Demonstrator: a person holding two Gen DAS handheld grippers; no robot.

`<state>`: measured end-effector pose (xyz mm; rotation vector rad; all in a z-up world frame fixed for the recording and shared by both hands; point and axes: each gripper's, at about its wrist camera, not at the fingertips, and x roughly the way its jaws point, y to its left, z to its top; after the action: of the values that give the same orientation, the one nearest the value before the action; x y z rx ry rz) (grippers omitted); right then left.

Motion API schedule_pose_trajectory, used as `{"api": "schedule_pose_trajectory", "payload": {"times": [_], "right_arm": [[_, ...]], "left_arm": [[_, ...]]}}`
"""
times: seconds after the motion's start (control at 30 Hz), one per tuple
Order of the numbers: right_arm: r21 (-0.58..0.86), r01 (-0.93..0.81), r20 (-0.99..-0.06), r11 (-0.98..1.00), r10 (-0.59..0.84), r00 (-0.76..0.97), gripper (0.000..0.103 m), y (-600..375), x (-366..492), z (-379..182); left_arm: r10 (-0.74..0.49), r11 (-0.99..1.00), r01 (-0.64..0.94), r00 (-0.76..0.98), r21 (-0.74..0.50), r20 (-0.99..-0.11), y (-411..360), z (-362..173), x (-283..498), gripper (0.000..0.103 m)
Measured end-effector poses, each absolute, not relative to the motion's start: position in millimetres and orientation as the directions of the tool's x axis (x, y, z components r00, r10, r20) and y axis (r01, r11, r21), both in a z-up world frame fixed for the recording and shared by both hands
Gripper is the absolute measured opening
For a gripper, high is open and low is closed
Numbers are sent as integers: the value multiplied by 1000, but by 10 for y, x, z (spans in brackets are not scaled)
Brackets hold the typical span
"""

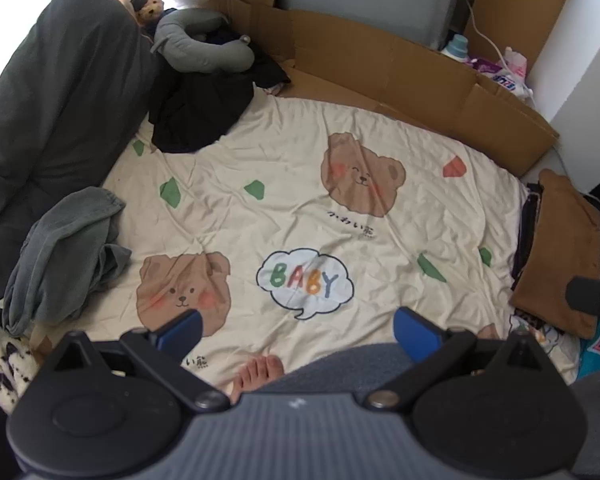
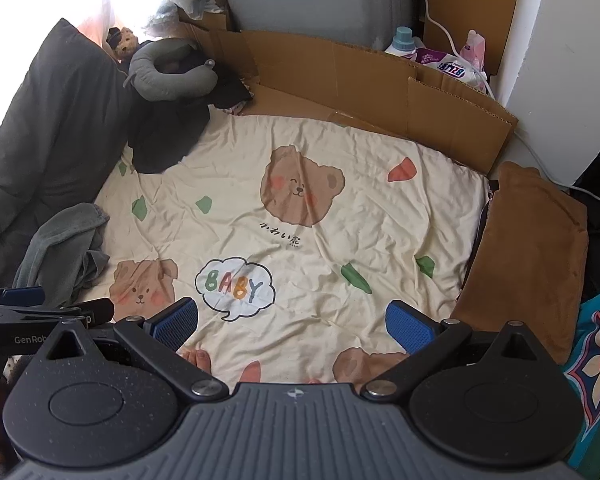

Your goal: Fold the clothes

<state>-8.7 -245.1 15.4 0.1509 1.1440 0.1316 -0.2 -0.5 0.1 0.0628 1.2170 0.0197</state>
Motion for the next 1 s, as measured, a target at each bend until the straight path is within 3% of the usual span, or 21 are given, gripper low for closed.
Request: {"api": "schedule_pose_trajectory", "payload": {"times": [1.0], "right_arm": [[190, -2, -895, 982, 174, 412, 103, -2489, -104, 169]], "left_arm": [[46, 997, 39, 364, 65, -930, -53, -3, -13, 103]]}}
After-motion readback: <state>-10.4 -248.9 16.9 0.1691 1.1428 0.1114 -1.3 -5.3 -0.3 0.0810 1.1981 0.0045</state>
